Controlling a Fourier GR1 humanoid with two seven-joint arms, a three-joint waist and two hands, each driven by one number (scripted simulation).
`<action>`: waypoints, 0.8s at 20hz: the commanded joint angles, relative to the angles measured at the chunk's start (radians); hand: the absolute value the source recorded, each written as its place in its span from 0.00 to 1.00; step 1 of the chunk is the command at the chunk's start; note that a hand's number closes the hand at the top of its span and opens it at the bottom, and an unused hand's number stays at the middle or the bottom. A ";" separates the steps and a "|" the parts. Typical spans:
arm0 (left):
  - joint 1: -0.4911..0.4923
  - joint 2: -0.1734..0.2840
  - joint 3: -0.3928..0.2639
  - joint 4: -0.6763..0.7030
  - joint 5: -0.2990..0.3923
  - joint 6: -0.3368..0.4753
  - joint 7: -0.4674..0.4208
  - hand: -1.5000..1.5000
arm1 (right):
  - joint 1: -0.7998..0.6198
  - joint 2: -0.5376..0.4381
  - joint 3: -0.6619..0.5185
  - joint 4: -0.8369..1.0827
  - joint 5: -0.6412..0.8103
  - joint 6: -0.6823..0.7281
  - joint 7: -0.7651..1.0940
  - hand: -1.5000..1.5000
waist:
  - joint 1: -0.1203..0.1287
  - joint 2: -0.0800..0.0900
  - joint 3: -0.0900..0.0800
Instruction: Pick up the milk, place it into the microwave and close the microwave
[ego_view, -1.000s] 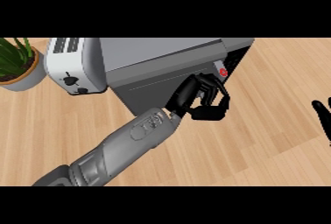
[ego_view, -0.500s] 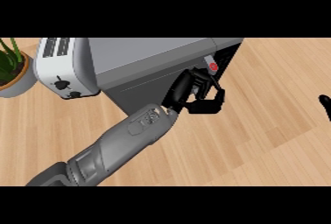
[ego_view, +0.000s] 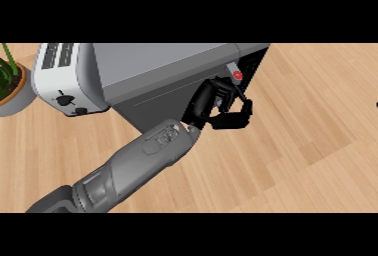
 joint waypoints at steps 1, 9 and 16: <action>-0.102 -0.055 0.013 0.044 0.010 -0.008 0.004 1.00 | -0.014 -0.025 -0.024 0.003 -0.014 0.009 0.009 0.00 | -0.029 0.010 0.003; -0.108 -0.055 0.000 0.038 0.025 0.033 -0.010 1.00 | -0.032 -0.058 -0.054 0.027 -0.050 0.015 0.036 0.00 | -0.034 0.013 0.005; -0.103 -0.055 -0.009 0.038 0.043 0.059 -0.021 1.00 | -0.060 -0.078 -0.069 0.026 -0.095 0.030 0.047 0.00 | -0.043 0.014 0.004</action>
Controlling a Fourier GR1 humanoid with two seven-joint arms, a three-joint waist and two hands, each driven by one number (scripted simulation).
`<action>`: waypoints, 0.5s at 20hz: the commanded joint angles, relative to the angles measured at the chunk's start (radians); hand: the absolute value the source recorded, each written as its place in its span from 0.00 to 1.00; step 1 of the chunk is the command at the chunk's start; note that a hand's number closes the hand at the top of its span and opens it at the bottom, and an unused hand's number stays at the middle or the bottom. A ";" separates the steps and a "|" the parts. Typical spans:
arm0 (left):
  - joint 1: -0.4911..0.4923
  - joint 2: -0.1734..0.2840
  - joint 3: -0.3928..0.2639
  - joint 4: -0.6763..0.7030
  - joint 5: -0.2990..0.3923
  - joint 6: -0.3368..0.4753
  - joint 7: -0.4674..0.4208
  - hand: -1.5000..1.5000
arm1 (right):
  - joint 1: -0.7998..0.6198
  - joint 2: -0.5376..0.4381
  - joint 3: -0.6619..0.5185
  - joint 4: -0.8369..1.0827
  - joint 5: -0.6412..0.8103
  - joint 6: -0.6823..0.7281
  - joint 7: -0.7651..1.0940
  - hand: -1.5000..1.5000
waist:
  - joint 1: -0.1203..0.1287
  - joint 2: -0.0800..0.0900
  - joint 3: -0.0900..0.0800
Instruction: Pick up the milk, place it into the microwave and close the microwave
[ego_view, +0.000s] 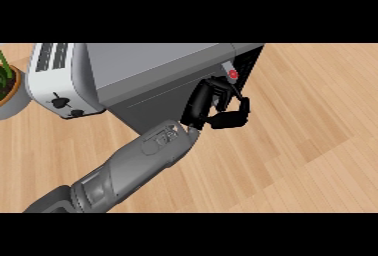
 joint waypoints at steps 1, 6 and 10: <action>-0.105 -0.065 0.013 0.046 0.009 -0.020 0.014 1.00 | -0.012 -0.016 -0.020 0.006 -0.024 0.002 0.010 0.00 | -0.030 0.010 0.001; -0.106 -0.065 0.007 0.038 0.022 -0.001 0.008 1.00 | -0.020 -0.026 -0.022 0.016 -0.052 0.017 0.019 0.00 | -0.033 0.012 0.003; -0.049 -0.066 0.103 0.096 0.080 0.147 0.020 1.00 | -0.018 -0.032 -0.045 0.017 -0.080 0.008 0.028 0.00 | 0.012 0.003 0.000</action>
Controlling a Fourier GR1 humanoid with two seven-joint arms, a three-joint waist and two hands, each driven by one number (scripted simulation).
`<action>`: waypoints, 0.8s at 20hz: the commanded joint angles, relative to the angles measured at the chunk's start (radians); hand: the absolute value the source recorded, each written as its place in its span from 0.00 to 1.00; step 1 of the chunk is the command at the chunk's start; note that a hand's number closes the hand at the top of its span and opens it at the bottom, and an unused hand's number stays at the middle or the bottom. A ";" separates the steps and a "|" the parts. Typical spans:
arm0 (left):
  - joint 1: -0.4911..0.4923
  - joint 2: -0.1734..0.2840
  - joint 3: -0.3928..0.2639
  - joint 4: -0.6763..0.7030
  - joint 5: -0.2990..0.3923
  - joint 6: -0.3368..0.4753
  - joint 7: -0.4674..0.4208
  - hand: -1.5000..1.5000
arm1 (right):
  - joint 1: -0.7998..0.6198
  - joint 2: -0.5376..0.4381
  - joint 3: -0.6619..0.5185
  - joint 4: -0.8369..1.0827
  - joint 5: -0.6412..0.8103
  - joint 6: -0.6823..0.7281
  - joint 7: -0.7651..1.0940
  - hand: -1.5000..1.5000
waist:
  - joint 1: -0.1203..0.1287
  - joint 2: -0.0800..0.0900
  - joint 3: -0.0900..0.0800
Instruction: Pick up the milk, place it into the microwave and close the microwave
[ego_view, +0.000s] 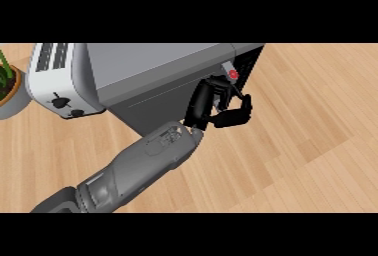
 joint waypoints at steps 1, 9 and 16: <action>-0.049 -0.038 0.091 0.092 0.049 0.082 0.025 1.00 | 0.002 -0.009 -0.022 0.004 -0.020 -0.010 0.012 0.00 | 0.019 0.005 -0.001; -0.055 -0.020 0.073 0.172 0.086 0.034 0.025 1.00 | -0.001 -0.034 -0.092 0.000 -0.049 -0.035 0.020 0.00 | 0.081 0.008 -0.002; -0.052 0.036 0.028 0.217 0.118 -0.045 0.026 1.00 | 0.022 -0.049 -0.137 -0.025 -0.073 -0.045 0.032 0.00 | 0.115 0.008 -0.003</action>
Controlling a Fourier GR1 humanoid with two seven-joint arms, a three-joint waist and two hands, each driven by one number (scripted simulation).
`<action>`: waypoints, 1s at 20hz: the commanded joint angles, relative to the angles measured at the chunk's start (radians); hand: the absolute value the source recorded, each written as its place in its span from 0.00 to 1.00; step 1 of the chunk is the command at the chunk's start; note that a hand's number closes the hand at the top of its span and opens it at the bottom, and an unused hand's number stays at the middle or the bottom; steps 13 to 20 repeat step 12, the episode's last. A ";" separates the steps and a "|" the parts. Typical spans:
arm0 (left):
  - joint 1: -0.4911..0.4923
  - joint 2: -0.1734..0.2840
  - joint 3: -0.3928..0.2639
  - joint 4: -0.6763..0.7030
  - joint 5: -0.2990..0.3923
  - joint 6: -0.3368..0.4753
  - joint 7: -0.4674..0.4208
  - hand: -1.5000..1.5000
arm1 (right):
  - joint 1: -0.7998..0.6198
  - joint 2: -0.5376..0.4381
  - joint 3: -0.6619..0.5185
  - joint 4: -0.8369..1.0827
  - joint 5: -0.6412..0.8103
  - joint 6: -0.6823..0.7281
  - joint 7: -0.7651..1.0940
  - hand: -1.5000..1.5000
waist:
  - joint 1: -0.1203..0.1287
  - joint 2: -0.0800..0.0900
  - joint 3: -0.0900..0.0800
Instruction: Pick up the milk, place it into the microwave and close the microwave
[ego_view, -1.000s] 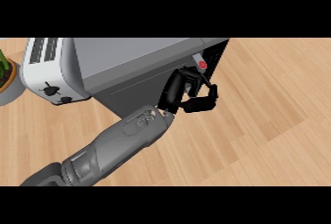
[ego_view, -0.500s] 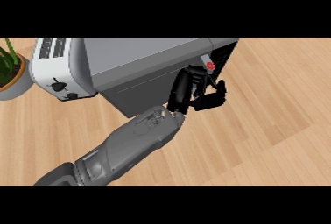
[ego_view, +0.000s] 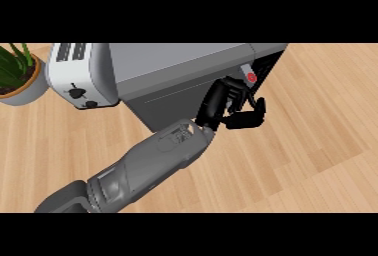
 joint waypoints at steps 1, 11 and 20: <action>0.022 0.088 0.075 0.159 0.029 0.019 0.006 1.00 | 0.012 -0.008 -0.030 -0.015 -0.014 -0.013 0.009 0.00 | 0.041 0.006 -0.003; 0.015 0.107 0.054 0.179 0.075 -0.030 -0.027 0.00 | 0.051 -0.009 -0.068 -0.053 -0.048 -0.033 0.032 0.00 | 0.093 -0.002 -0.003; 0.031 0.092 0.044 0.182 0.080 -0.035 -0.034 0.00 | 0.051 -0.013 -0.071 -0.060 -0.052 -0.032 0.035 0.00 | 0.093 0.003 -0.004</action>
